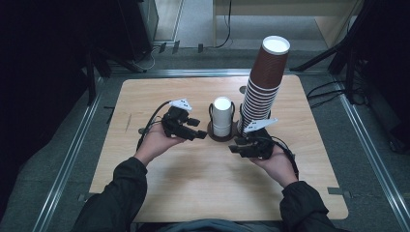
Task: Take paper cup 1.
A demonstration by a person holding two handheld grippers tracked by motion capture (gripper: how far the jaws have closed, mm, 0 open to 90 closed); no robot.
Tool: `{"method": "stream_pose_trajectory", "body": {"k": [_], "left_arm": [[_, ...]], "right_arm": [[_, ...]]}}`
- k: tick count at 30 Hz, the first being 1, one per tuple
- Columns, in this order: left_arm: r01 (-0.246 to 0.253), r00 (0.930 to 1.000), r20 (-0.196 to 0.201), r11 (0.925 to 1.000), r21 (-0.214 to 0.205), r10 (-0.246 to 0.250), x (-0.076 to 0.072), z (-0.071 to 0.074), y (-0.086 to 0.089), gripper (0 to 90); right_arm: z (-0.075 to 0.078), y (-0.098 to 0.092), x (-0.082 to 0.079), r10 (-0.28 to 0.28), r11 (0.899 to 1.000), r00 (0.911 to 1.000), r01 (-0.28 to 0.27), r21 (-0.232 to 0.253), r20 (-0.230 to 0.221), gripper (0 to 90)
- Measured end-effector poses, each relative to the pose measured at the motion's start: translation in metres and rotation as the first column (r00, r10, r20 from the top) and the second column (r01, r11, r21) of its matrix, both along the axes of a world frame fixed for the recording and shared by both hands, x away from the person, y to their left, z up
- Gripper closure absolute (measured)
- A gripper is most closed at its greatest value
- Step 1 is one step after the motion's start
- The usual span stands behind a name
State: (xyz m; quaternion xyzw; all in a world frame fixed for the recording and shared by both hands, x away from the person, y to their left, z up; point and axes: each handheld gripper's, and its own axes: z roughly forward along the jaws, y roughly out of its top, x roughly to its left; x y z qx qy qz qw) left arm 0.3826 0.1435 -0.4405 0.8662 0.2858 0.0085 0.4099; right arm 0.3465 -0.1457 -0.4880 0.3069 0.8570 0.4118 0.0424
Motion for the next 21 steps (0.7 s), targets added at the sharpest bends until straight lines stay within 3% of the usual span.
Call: {"method": "stream_pose_trajectory", "body": {"k": [8,11,12,13,20,21], "left_arm": [[0.016,0.9997,0.017,0.9998,0.011,-0.016,0.015,0.014,-0.004,26.0],[0.025,0.9992,0.031,0.9990,0.037,-0.026,0.022,0.021,-0.008,25.0],[0.031,0.9989,0.035,0.9984,0.048,-0.033,0.024,0.024,-0.009,25.0],[0.042,0.9983,0.039,0.9977,0.054,-0.044,0.029,0.030,-0.012,24.3],[0.062,0.9967,0.048,0.9962,0.061,-0.065,0.046,0.044,-0.021,23.8],[0.075,0.9952,0.056,0.9940,0.079,-0.080,0.049,0.047,-0.027,23.6]], "right_arm": [[-0.002,0.011,0.004,-0.036,0.999,0.9992,0.036,0.026,0.017,66.8],[-0.005,0.018,0.007,-0.057,0.998,0.9983,0.056,0.039,0.014,78.0],[-0.005,0.018,0.007,-0.057,0.998,0.9983,0.056,0.039,0.014,78.0],[-0.007,0.021,0.007,-0.077,0.996,0.9966,0.076,0.040,0.028,82.9],[-0.009,0.027,0.012,-0.153,0.988,0.9872,0.152,0.038,0.043,88.7],[-0.011,0.028,0.014,-0.178,0.983,0.9830,0.176,0.045,0.044,89.5]]}}
